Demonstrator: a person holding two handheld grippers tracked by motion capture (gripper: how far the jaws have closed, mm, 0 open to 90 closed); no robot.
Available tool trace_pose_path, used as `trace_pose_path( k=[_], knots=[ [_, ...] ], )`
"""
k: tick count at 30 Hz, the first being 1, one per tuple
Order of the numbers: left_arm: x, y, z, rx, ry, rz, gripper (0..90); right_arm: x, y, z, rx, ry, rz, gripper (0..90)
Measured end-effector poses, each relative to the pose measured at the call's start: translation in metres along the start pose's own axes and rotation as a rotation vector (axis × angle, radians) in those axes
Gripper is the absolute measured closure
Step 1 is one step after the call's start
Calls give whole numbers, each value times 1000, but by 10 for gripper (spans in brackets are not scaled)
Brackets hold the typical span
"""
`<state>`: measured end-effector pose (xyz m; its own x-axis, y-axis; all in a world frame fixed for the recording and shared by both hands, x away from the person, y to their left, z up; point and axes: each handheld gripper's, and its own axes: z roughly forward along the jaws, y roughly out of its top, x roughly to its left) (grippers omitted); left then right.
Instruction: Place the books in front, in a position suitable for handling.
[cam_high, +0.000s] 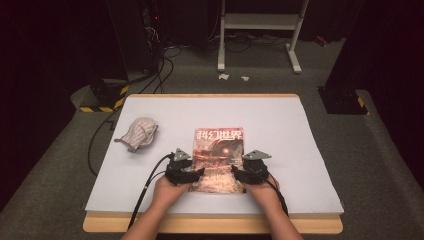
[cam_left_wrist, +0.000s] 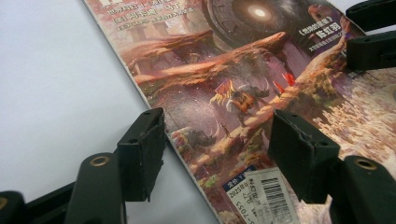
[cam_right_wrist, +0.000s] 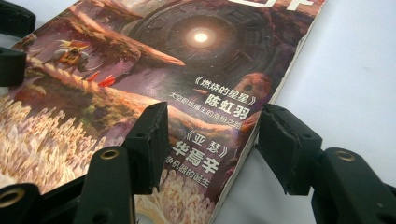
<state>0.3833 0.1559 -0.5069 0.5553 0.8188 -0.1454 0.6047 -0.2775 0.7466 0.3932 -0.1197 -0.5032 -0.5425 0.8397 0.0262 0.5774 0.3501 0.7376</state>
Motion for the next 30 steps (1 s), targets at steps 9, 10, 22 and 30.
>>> trace_pose_path(
  k=[9, 10, 22, 30],
  knots=[
    [16, -17, -22, -3, 23, -4, 368, 31, 5, 7, -8, 29, -61, 432],
    [16, -18, -22, -6, 26, -3, 368, 31, 5, 7, -8, 29, -61, 432],
    [11, -20, -23, -16, 39, 16, 363, 28, 0, 3, -19, 32, -65, 426],
    [11, -21, -24, -13, 34, 13, 367, 33, -5, -3, -17, 51, -79, 444]
  ],
)
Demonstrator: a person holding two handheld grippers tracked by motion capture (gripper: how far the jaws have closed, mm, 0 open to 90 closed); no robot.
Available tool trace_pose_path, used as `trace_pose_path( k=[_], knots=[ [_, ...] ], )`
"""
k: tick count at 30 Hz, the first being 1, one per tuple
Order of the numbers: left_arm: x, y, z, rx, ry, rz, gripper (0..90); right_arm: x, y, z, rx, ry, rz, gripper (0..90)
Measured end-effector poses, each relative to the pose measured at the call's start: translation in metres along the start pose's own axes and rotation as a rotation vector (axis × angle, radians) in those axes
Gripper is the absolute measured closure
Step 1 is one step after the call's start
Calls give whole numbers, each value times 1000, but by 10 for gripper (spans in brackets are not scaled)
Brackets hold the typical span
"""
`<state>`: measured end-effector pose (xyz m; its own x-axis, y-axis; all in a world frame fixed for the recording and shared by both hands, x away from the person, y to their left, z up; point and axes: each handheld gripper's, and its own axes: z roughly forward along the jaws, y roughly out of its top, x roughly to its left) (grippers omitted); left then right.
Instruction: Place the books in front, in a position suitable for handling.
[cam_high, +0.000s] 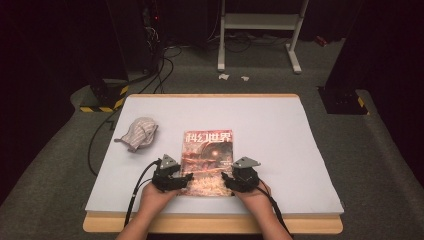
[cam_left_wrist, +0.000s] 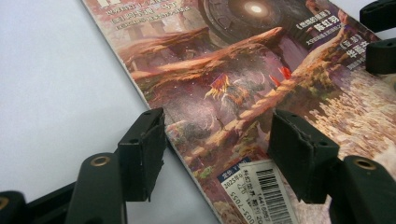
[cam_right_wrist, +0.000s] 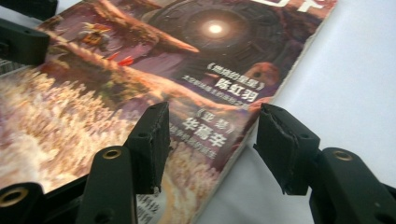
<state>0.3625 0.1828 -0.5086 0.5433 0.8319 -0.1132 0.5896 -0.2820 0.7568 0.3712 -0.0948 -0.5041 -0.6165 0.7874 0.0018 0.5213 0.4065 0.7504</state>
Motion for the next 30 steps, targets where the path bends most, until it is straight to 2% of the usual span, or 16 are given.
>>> trace_pose_path(
  k=[5, 10, 18, 22, 26, 27, 30],
  knots=[
    [-1, 0, 0, 1, 1, 2, 367, 1, -1, -1, 1, 0, 8, 448],
    [-3, 0, 0, 5, 0, 12, 367, -1, -3, -2, 6, 22, 30, 451],
    [-11, -2, -1, 7, 9, 20, 364, 1, -7, -6, 7, 16, 25, 455],
    [-17, -4, -1, 5, -13, 41, 363, 1, -14, -14, 6, 6, 23, 455],
    [-16, -4, -2, 8, -35, 46, 377, -1, -16, -20, 2, 12, 15, 447],
    [-14, -4, -3, 9, -44, 46, 392, -2, -16, -25, -27, 0, 11, 428],
    [-11, -3, -7, -1, -43, 66, 385, -4, -17, -33, -53, -20, -9, 416]
  ],
)
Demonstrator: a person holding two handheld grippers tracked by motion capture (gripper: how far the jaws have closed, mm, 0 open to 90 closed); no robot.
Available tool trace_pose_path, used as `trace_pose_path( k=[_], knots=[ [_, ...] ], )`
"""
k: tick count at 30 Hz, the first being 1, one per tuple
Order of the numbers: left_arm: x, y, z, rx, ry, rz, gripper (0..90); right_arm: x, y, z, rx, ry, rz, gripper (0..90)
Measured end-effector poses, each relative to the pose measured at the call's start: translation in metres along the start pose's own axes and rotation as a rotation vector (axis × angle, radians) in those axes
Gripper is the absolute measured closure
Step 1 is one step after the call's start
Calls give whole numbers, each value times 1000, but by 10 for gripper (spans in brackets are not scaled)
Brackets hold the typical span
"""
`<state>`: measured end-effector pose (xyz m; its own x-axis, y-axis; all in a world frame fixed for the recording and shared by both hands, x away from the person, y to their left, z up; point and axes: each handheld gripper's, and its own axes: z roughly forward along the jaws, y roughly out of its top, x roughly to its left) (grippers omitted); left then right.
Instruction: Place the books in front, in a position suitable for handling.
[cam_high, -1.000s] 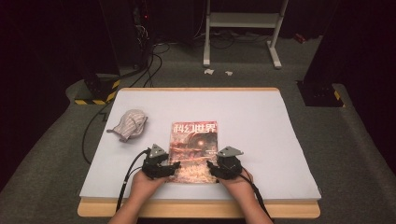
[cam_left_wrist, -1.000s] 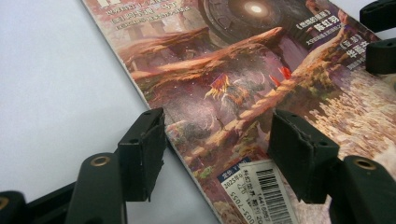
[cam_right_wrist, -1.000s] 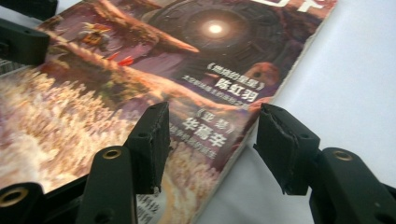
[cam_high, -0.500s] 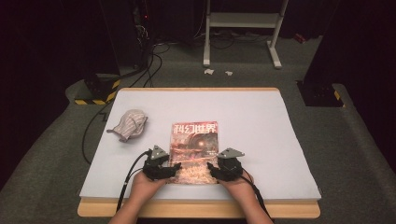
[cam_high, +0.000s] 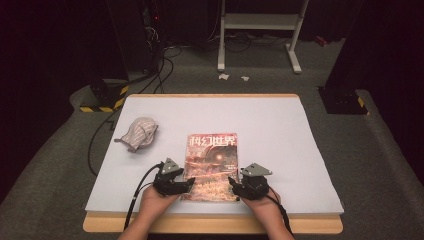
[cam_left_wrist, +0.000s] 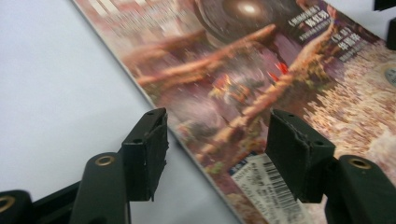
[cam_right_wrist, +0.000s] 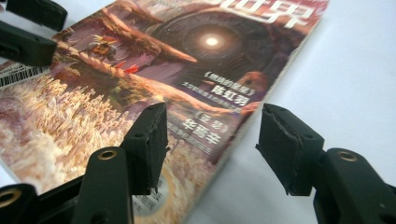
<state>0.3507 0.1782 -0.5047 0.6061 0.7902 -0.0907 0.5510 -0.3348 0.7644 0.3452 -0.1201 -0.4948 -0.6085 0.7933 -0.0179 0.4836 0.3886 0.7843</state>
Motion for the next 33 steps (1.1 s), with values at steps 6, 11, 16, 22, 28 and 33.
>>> trace_pose_path(
  k=[6, 11, 16, 22, 28, 33],
  knots=[
    [18, 6, -26, -82, 86, 26, 373, -11, -12, -16, -51, -17, 1, 422],
    [42, 10, -49, -138, 117, -22, 385, -20, -14, -22, -78, -26, 42, 424],
    [63, 20, -69, -171, 186, -49, 387, -20, -15, -20, -81, -34, 27, 419],
    [99, 35, -84, -176, 252, -97, 378, -21, -17, -20, -99, -35, 7, 420],
    [133, 44, -81, -137, 278, -157, 359, -23, -17, -20, -104, -32, 9, 426],
    [156, 49, -72, -107, 313, -180, 341, -23, -18, -18, -95, -28, 10, 428]
  ],
)
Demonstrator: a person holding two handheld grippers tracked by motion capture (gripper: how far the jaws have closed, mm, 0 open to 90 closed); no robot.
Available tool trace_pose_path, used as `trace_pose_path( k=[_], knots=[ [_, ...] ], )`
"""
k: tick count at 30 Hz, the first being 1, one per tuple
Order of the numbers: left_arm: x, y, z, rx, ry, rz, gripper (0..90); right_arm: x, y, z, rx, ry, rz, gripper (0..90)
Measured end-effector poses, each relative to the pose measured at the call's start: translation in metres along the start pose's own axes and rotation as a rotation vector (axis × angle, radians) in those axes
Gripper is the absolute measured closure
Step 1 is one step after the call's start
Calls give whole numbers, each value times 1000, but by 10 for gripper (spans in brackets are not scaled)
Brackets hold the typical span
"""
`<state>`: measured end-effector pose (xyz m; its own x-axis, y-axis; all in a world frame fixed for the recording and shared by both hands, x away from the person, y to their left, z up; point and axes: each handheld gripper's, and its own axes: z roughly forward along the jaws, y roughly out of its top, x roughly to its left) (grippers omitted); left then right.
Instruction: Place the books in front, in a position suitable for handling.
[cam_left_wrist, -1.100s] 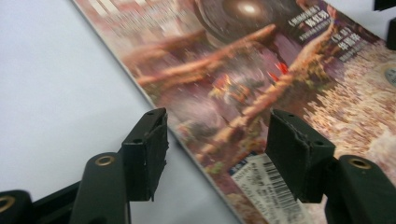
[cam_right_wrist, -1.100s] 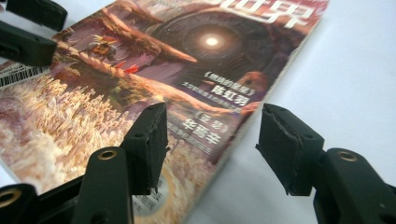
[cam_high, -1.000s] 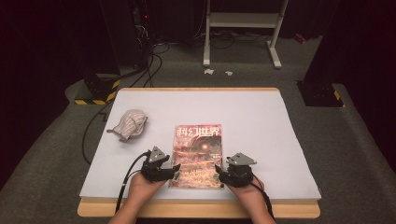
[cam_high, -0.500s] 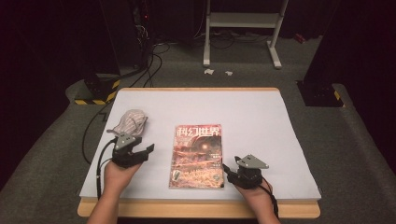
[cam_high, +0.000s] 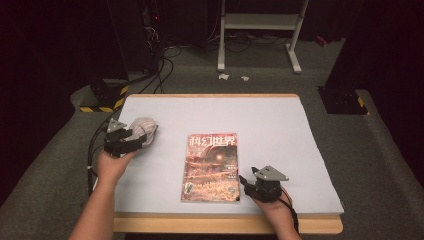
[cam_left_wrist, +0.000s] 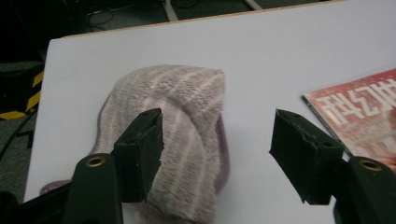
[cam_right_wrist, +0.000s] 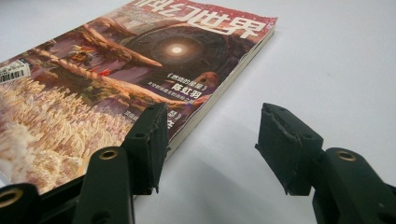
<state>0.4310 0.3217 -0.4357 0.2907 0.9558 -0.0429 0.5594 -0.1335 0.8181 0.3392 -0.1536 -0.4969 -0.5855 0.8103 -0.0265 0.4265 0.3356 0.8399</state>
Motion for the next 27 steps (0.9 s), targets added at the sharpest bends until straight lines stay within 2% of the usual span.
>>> trace_pose_path(
  k=[4, 8, 12, 15, 22, 27],
  knots=[
    [14, 1, 15, 15, 10, -37, 308, 1, 0, 1, 6, 3, 6, 428],
    [25, -2, 31, 71, 23, -55, 263, 2, 0, 2, 8, 8, 7, 432],
    [31, -5, 44, 119, 22, -80, 255, 3, -1, 3, 11, 15, 3, 435],
    [33, -9, 51, 163, 5, -95, 254, 5, -1, 4, 15, 20, 0, 435],
    [32, -20, 61, 216, -10, -103, 300, 7, -1, 4, 16, 23, -1, 436],
    [28, -21, 63, 228, 9, -65, 339, 8, -1, 5, 16, 26, -10, 436]
  ],
)
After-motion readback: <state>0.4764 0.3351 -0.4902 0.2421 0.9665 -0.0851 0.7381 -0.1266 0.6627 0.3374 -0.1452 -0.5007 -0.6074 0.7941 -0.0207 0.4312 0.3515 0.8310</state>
